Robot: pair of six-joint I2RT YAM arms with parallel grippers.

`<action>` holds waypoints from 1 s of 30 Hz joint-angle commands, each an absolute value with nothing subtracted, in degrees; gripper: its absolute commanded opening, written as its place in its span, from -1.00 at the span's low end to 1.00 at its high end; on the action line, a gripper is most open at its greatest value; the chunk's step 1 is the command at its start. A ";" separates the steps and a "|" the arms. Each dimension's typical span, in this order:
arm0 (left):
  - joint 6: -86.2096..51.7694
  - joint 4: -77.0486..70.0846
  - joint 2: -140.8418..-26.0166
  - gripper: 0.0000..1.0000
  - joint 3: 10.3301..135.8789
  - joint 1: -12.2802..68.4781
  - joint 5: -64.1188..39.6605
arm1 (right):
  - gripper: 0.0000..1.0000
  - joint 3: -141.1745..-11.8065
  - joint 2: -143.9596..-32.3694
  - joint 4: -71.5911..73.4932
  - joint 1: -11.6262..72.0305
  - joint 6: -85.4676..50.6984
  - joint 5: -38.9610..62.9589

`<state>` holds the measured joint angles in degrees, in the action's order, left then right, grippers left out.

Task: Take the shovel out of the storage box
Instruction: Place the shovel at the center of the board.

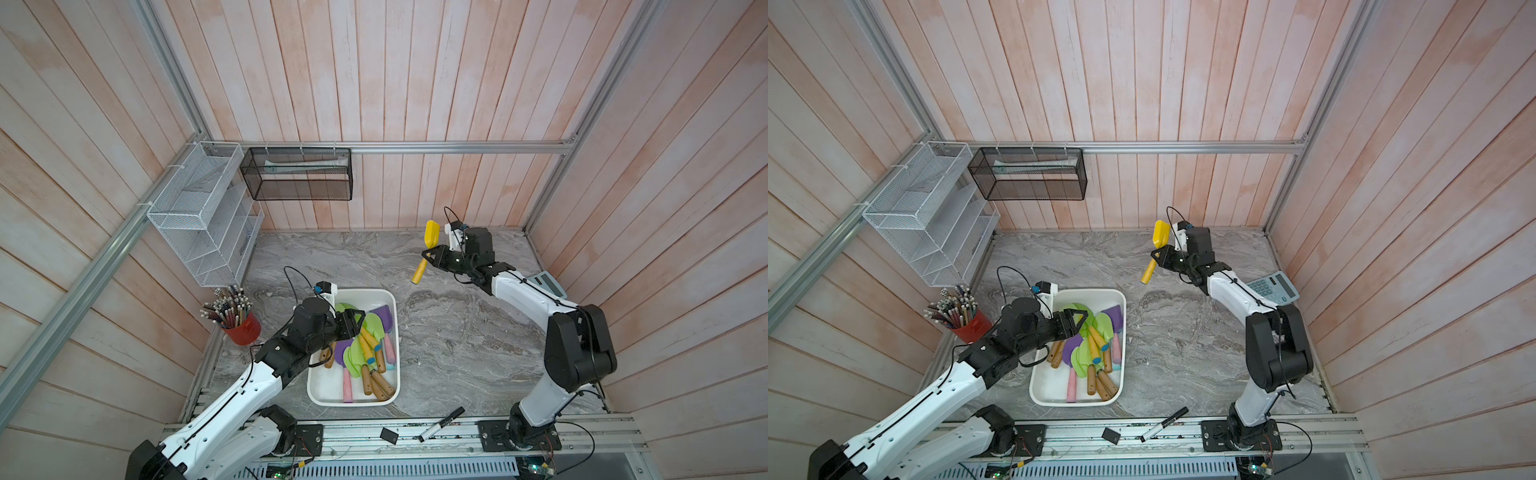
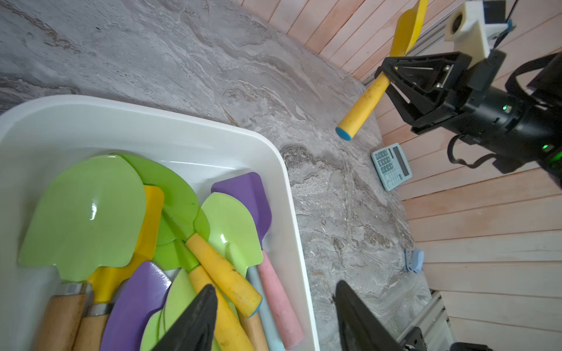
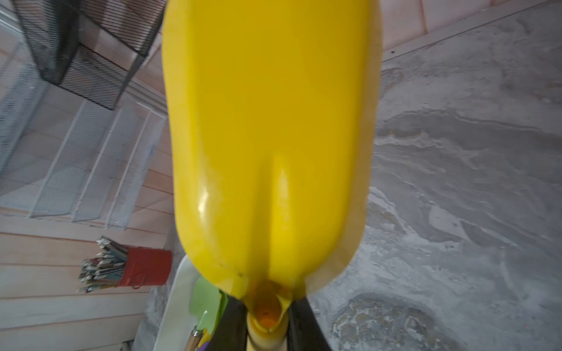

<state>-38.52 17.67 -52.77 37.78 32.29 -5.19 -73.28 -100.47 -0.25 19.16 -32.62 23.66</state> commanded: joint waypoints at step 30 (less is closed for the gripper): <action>-37.13 22.24 -51.42 0.28 34.99 33.86 0.71 | -0.79 -129.22 -144.31 -33.63 29.54 -19.94 3.80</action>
